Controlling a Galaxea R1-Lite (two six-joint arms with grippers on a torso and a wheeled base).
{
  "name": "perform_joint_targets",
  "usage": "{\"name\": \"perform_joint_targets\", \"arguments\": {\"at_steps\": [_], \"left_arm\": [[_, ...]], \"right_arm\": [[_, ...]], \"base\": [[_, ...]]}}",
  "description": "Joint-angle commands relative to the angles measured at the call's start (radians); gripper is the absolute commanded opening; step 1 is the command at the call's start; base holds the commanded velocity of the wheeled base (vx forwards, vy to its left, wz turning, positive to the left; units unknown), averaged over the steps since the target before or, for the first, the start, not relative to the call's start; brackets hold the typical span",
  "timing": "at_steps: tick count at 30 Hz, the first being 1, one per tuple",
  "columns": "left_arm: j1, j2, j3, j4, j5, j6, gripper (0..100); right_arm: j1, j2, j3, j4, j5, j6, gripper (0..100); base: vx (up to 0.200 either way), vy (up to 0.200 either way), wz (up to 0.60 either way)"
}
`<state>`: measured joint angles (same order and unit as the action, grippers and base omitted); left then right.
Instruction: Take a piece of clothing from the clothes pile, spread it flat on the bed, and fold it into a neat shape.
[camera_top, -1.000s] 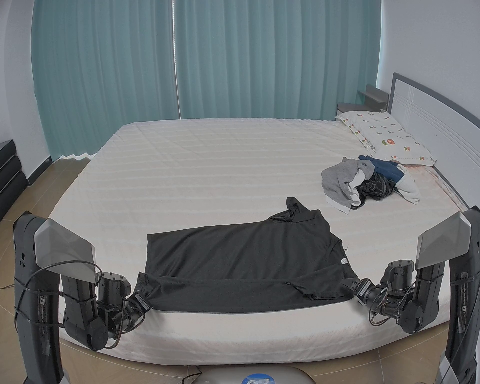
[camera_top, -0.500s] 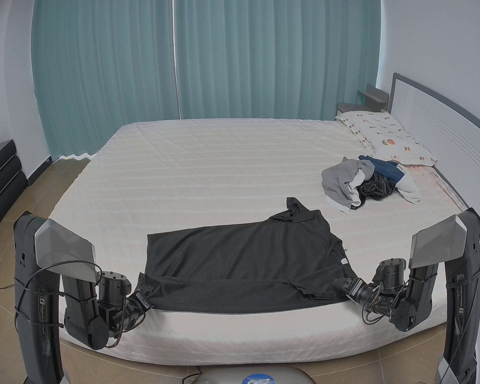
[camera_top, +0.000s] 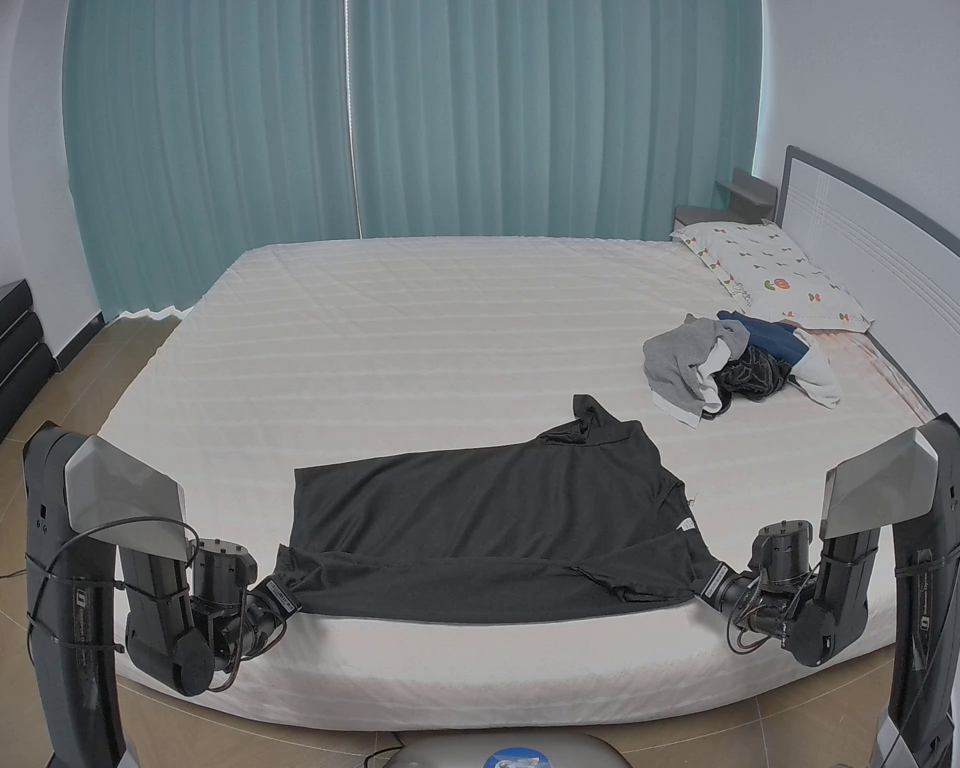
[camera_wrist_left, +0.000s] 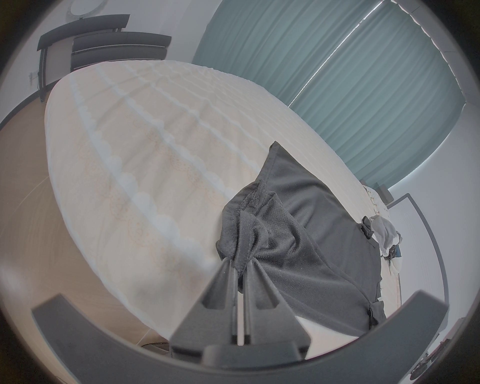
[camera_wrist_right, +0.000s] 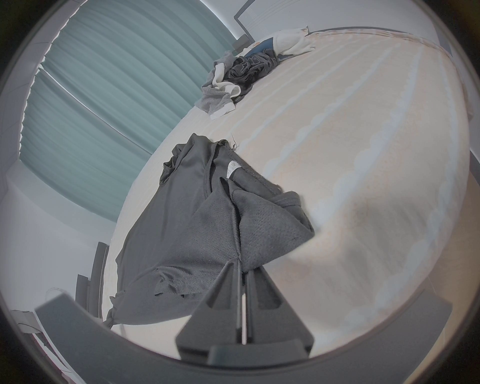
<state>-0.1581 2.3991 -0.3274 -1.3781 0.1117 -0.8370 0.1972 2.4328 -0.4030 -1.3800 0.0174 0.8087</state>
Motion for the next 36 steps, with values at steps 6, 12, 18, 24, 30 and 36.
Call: {"name": "perform_joint_targets", "arguments": {"at_steps": [6,12,18,24,30,36], "left_arm": [[0.017,-0.063,0.015,0.005,-0.003,0.009,0],[0.032,-0.098,0.034,0.014,-0.040,0.033,0],[0.026,-0.086,0.091,0.016,-0.044,0.125,0],[0.006,-0.063,0.126,0.059,-0.044,0.187,0],[0.005,-0.037,0.122,0.065,-0.044,0.196,0],[0.005,-0.023,0.123,0.063,-0.043,0.200,0]], "right_arm": [[-0.001,-0.136,0.095,0.012,0.044,-0.003,0],[0.001,-0.198,0.118,0.107,0.079,-0.045,0],[0.001,-0.196,0.124,0.134,0.079,-0.075,0],[-0.005,-0.192,0.133,0.151,0.079,-0.112,0],[0.005,-0.170,0.139,0.173,0.079,-0.145,0],[0.005,-0.144,0.138,0.167,0.078,-0.160,0]], "base": [[0.000,0.000,0.00],[0.000,0.000,0.00],[0.000,0.000,0.00],[0.000,0.000,0.00],[0.000,0.000,0.00],[0.000,0.000,0.00]]}}
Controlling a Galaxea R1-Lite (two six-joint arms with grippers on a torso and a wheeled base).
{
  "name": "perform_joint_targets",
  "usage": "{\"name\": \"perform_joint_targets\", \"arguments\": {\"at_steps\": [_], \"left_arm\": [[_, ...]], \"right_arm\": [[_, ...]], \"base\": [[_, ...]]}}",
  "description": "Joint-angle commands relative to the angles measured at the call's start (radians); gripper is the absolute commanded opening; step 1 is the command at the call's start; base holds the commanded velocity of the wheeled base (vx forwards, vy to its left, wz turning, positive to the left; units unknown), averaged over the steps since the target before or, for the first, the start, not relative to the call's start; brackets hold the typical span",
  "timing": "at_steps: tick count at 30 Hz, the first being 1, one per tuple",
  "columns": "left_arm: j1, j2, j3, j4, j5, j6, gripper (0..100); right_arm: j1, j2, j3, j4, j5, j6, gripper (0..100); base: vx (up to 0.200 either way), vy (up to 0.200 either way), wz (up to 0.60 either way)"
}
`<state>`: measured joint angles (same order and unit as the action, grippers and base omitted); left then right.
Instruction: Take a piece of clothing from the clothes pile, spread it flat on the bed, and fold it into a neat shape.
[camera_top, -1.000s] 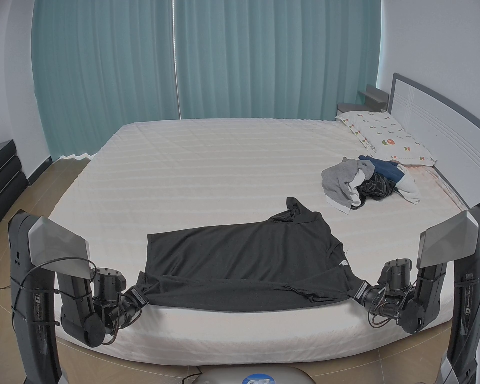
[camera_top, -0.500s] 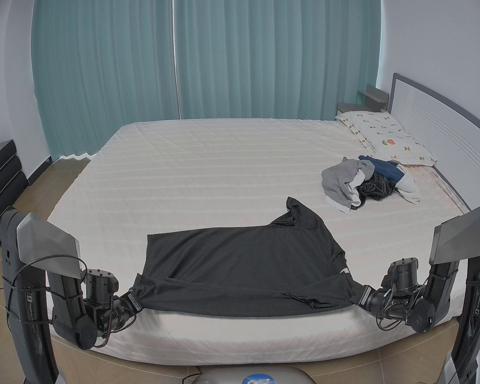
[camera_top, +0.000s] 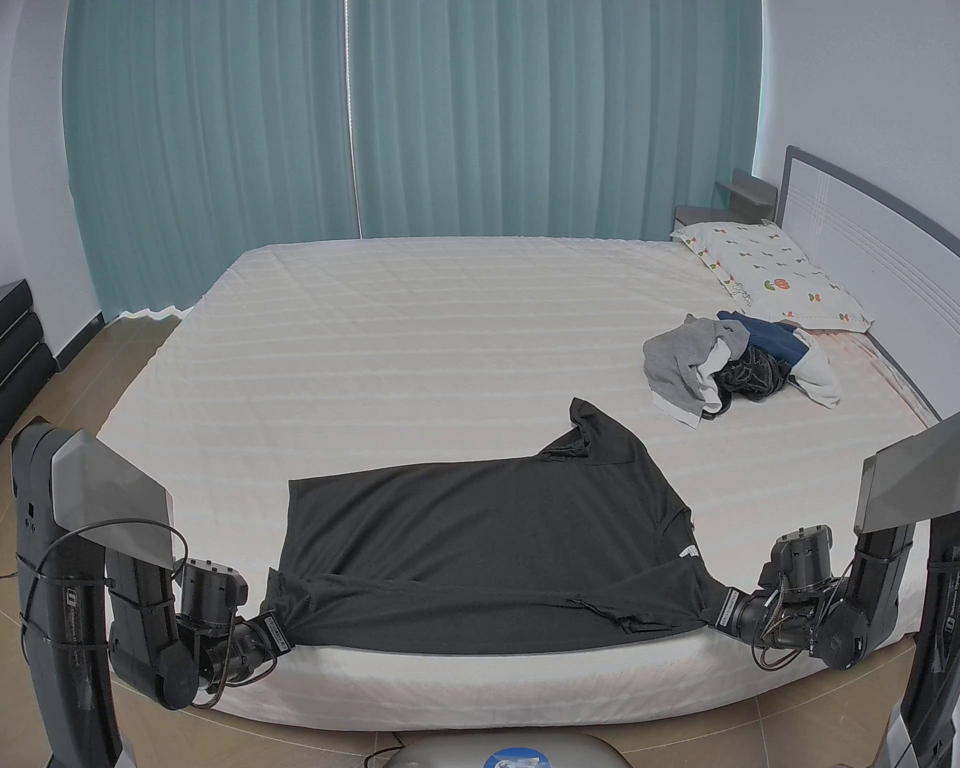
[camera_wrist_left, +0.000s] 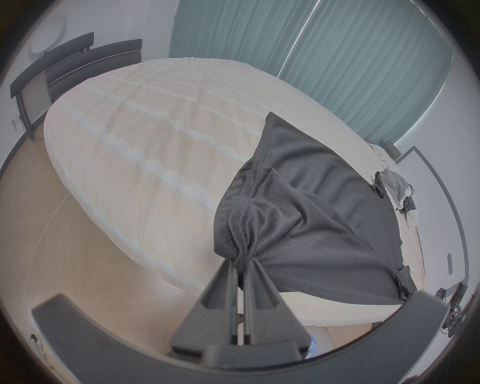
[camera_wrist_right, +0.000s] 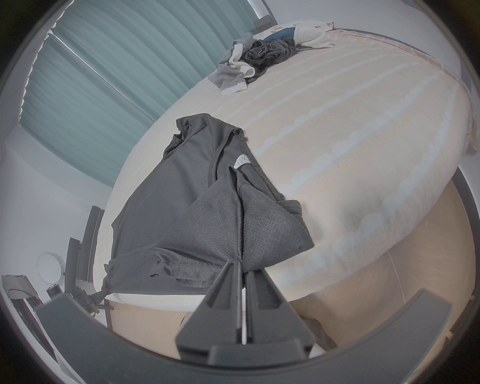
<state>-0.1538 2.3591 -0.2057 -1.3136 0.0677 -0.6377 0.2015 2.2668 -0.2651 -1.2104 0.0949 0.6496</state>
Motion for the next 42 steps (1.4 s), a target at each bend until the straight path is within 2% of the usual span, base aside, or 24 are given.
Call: {"name": "perform_joint_targets", "arguments": {"at_steps": [1,2,3,5,6,10,15,20,24,30,34,39,42], "left_arm": [[0.000,0.017,0.003,-0.001,0.000,0.001,0],[-0.001,0.017,0.005,-0.001,0.000,0.001,0],[-0.001,0.017,0.005,-0.001,0.000,0.001,100],[-0.003,0.017,0.006,0.001,0.000,0.001,100],[-0.003,0.017,0.006,0.001,0.001,0.001,100],[0.003,0.006,0.008,-0.006,0.001,0.006,100],[0.025,-0.090,0.052,0.002,0.001,0.042,100],[0.068,-0.189,0.032,0.008,0.000,0.076,100],[0.071,-0.201,-0.027,0.028,-0.003,0.076,100],[0.080,-0.181,-0.228,0.151,-0.089,0.065,100],[0.097,-0.138,-0.374,0.309,-0.147,0.067,100],[0.122,-0.089,-0.442,0.396,-0.190,0.065,100],[0.131,-0.081,-0.422,0.401,-0.197,0.061,100]], "right_arm": [[0.001,0.022,0.000,-0.004,0.000,-0.002,0],[0.001,0.023,0.000,-0.004,0.000,-0.002,0],[0.001,0.023,0.000,-0.004,0.000,-0.002,0],[0.001,0.037,-0.003,-0.011,0.000,-0.007,0],[0.001,0.043,-0.002,-0.014,0.000,-0.008,100],[0.001,0.010,0.010,-0.017,-0.001,-0.007,100],[-0.016,-0.135,0.021,0.003,-0.004,-0.008,100],[-0.077,-0.237,0.012,0.038,-0.004,-0.028,100],[-0.116,-0.263,-0.009,0.048,0.008,-0.034,100],[-0.123,-0.207,-0.031,0.034,0.120,-0.005,100],[-0.148,-0.142,-0.071,0.029,0.170,0.079,100],[-0.180,-0.085,-0.129,0.028,0.201,0.087,100],[-0.186,-0.056,-0.155,0.028,0.204,0.085,100]], "base": [[0.000,0.000,0.00],[0.000,0.000,0.00],[0.000,0.000,0.00],[0.000,0.000,0.00],[0.000,0.000,0.00],[0.000,0.000,0.00],[0.000,0.000,0.00],[0.000,0.000,0.00],[0.000,0.000,0.00],[0.000,0.000,0.00],[0.000,0.000,0.00],[0.000,0.000,0.00],[0.000,0.000,0.00]]}}
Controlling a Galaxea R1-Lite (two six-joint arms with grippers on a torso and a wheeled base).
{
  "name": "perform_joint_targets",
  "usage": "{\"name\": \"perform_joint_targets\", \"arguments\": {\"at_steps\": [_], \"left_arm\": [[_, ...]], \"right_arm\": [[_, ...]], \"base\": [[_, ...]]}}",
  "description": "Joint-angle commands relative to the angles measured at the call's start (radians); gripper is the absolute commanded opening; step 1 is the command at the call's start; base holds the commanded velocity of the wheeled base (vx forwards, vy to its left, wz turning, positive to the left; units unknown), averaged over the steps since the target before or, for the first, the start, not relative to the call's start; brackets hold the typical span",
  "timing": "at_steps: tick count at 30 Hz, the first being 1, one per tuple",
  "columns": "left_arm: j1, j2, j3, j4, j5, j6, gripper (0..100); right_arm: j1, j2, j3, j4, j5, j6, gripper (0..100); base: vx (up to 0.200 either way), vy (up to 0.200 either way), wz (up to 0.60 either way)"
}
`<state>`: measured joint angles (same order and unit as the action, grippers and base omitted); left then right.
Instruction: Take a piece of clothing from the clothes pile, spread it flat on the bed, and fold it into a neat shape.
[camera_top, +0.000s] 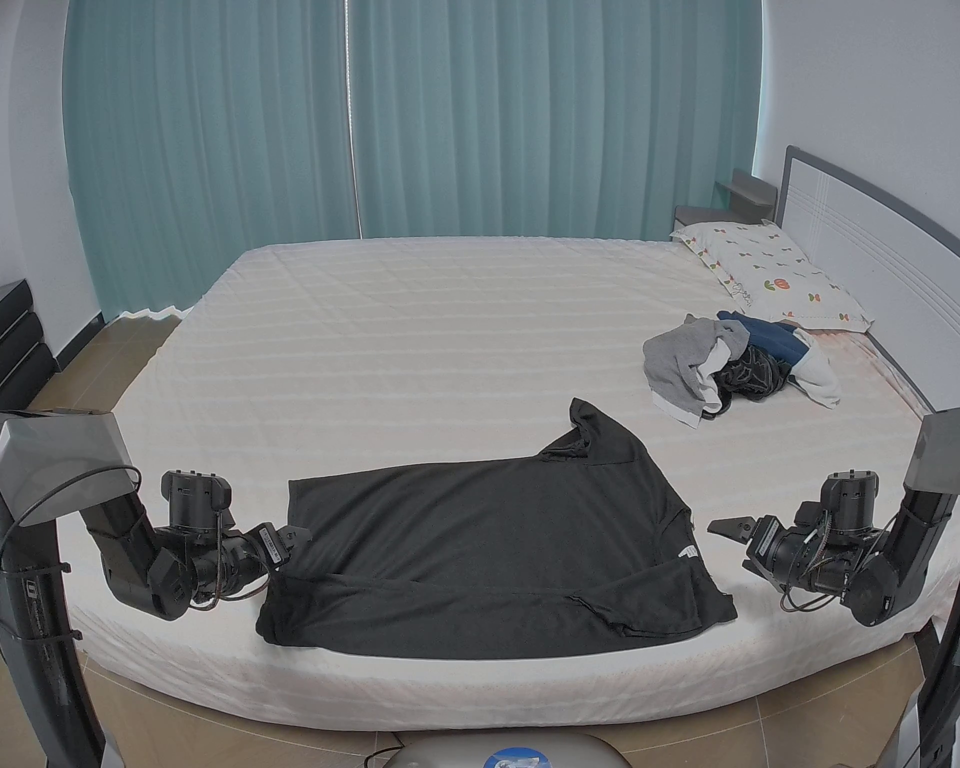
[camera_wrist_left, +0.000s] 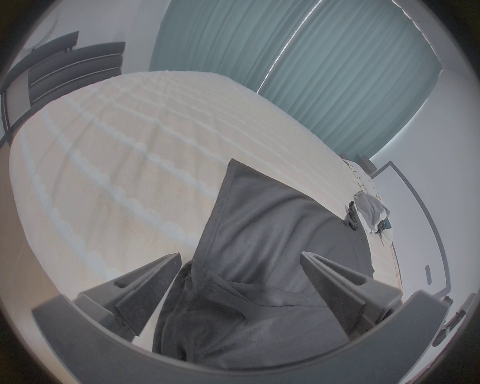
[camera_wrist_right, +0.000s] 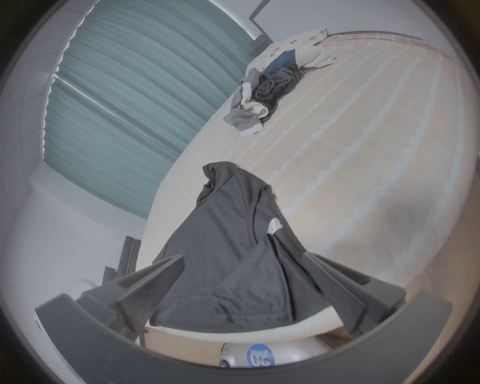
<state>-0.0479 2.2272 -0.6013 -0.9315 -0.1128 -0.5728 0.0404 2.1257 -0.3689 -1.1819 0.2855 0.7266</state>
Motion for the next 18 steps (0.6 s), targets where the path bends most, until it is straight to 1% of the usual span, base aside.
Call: {"name": "perform_joint_targets", "arguments": {"at_steps": [1,3,5,7,9,12,17,18], "left_arm": [[0.028,0.075,-0.011,0.008,-0.019,-0.012,100],[0.028,0.078,-0.009,0.006,-0.019,-0.012,100],[0.036,0.109,-0.003,-0.020,-0.039,-0.029,100],[0.033,0.107,0.006,-0.036,-0.061,-0.065,100],[0.031,0.107,0.006,-0.040,-0.059,-0.068,100],[0.031,0.111,0.003,-0.043,-0.058,-0.068,100],[0.029,0.114,-0.002,-0.043,-0.056,-0.065,100],[0.029,0.115,-0.003,-0.043,-0.056,-0.065,0]], "right_arm": [[-0.024,0.112,-0.076,-0.001,0.020,0.008,100],[-0.022,0.114,-0.077,-0.001,0.021,0.008,100],[-0.017,0.149,-0.081,-0.001,0.024,0.007,100],[-0.031,0.171,-0.074,-0.036,0.014,0.011,100],[-0.054,0.178,-0.056,-0.090,0.018,0.013,100],[-0.053,0.189,-0.039,-0.137,0.018,0.013,100],[-0.045,0.192,-0.031,-0.148,0.017,0.011,100],[-0.042,0.191,-0.030,-0.148,0.017,0.011,100]], "base": [[0.000,0.000,0.00],[0.000,0.000,0.00],[0.000,0.000,0.00],[0.000,0.000,0.00],[0.000,0.000,0.00],[0.000,0.000,0.00],[0.000,0.000,0.00],[0.000,0.000,0.00]]}}
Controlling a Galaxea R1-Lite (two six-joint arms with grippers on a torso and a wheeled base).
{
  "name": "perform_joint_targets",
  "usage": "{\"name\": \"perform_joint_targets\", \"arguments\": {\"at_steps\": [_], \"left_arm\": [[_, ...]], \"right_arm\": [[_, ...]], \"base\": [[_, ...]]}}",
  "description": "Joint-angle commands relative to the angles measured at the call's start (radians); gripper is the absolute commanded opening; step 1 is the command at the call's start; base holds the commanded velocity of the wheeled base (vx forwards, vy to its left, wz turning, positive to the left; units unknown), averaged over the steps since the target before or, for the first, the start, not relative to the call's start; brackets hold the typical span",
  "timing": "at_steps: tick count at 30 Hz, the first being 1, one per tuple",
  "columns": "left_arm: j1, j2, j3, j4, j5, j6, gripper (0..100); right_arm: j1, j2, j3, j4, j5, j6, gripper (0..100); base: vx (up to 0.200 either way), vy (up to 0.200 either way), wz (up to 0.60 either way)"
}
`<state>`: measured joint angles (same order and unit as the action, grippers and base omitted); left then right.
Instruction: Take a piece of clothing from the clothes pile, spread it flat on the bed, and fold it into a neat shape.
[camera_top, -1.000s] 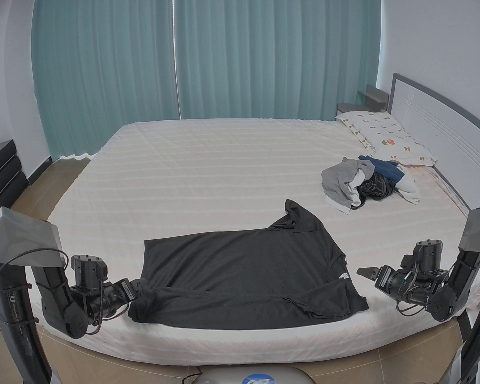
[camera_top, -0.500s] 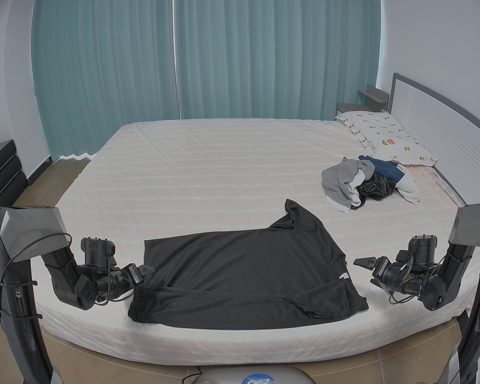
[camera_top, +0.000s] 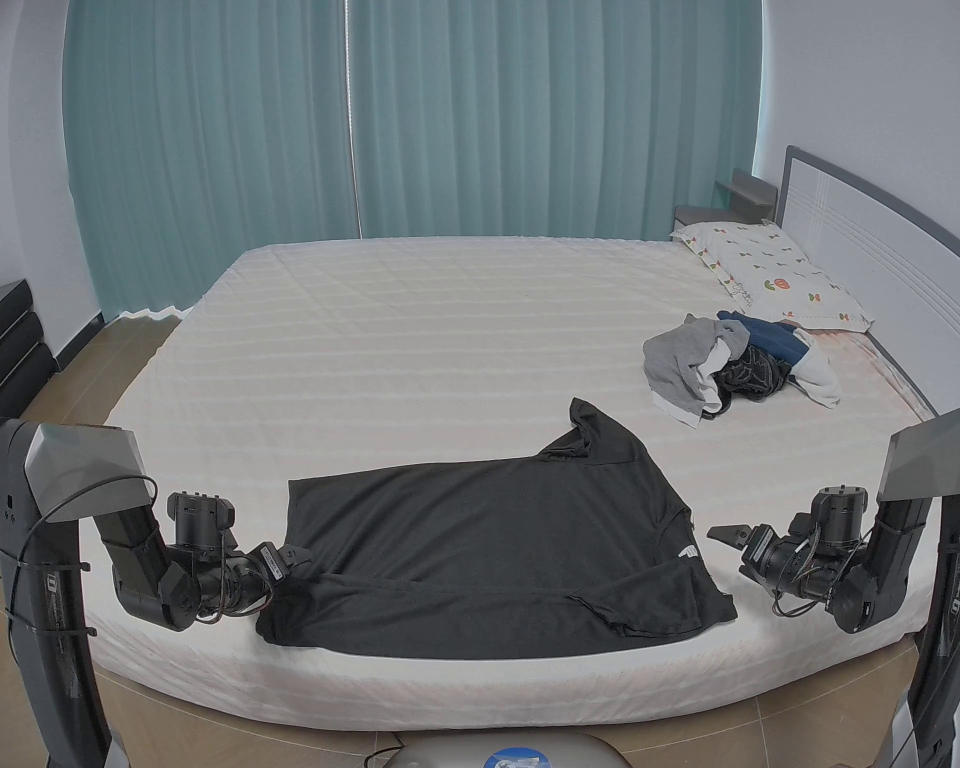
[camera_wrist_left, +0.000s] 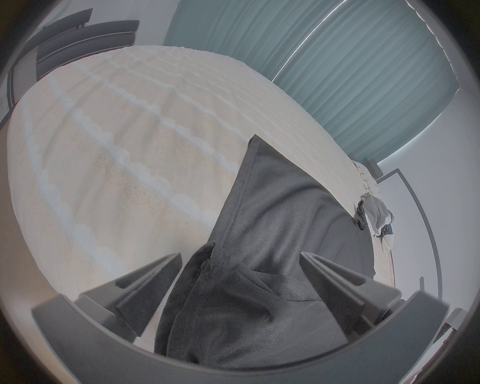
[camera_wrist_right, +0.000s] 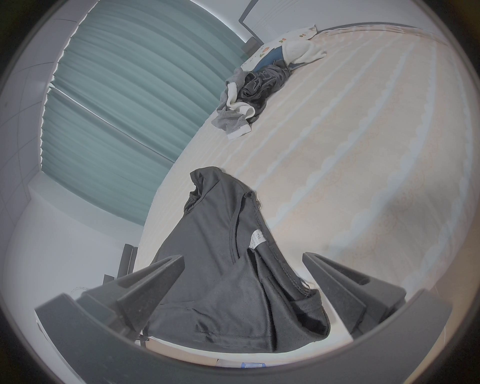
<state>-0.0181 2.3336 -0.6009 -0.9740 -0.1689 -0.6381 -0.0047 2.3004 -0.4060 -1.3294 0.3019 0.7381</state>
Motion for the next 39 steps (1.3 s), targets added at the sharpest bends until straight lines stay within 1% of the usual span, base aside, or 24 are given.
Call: {"name": "perform_joint_targets", "arguments": {"at_steps": [1,4,7,11,14,15,17,21,23,26,29,30,33,34,37,39], "left_arm": [[0.000,0.009,-0.004,0.000,0.000,0.000,0],[0.000,0.012,-0.013,0.000,0.006,0.001,0],[0.007,0.013,-0.014,0.000,0.042,-0.005,0],[0.017,0.009,-0.005,-0.003,0.054,-0.008,0],[0.043,-0.004,0.000,-0.035,0.060,-0.068,0],[0.049,-0.008,0.000,-0.054,0.055,-0.100,0],[0.058,-0.008,0.000,-0.074,0.045,-0.127,0],[0.069,-0.004,0.000,-0.087,0.043,-0.129,0],[0.081,0.003,0.000,-0.094,0.017,-0.126,0],[0.090,-0.005,0.006,-0.112,-0.044,-0.127,0],[0.092,-0.008,0.015,-0.121,-0.063,-0.126,0],[0.087,-0.005,0.018,-0.129,-0.066,-0.123,100],[0.081,-0.004,0.019,-0.140,-0.081,-0.107,100],[0.083,0.000,0.019,-0.144,-0.103,-0.089,100],[0.095,0.013,0.019,-0.160,-0.204,0.012,100],[0.104,0.021,0.021,-0.178,-0.244,0.052,100]], "right_arm": [[0.003,0.016,0.007,-0.001,0.000,0.000,100],[0.012,0.017,0.010,-0.001,-0.003,-0.006,100],[0.014,0.011,0.012,-0.007,-0.006,-0.009,100],[0.018,0.001,0.021,-0.024,-0.007,-0.009,100],[0.045,-0.019,0.035,-0.063,-0.009,-0.013,100],[0.058,-0.022,0.035,-0.068,-0.009,-0.014,100],[0.077,-0.027,0.024,-0.067,-0.009,-0.017,100],[0.092,-0.027,0.003,-0.065,-0.007,-0.026,100],[0.094,-0.018,-0.024,-0.068,-0.001,-0.022,100],[0.094,0.020,-0.025,-0.076,0.005,0.007,100],[0.089,0.051,-0.022,-0.103,0.000,0.012,100],[0.078,0.067,-0.011,-0.146,0.000,0.012,100],[0.075,0.085,0.001,-0.171,0.000,0.010,100],[0.075,0.090,0.001,-0.172,0.000,0.010,100],[0.077,0.099,-0.008,-0.172,0.002,0.009,100],[0.080,0.099,-0.011,-0.172,0.003,0.009,100]], "base": [[0.000,0.000,0.00],[0.000,0.000,0.00],[0.000,0.000,0.00],[0.000,0.000,0.00],[0.000,0.000,0.00],[0.000,0.000,0.00],[0.000,0.000,0.00],[0.000,0.000,0.00],[0.000,0.000,0.00],[0.000,0.000,0.00],[0.000,0.000,0.00],[0.000,0.000,0.00],[0.000,0.000,0.00],[0.000,0.000,0.00],[0.000,0.000,0.00],[0.000,0.000,0.00]]}}
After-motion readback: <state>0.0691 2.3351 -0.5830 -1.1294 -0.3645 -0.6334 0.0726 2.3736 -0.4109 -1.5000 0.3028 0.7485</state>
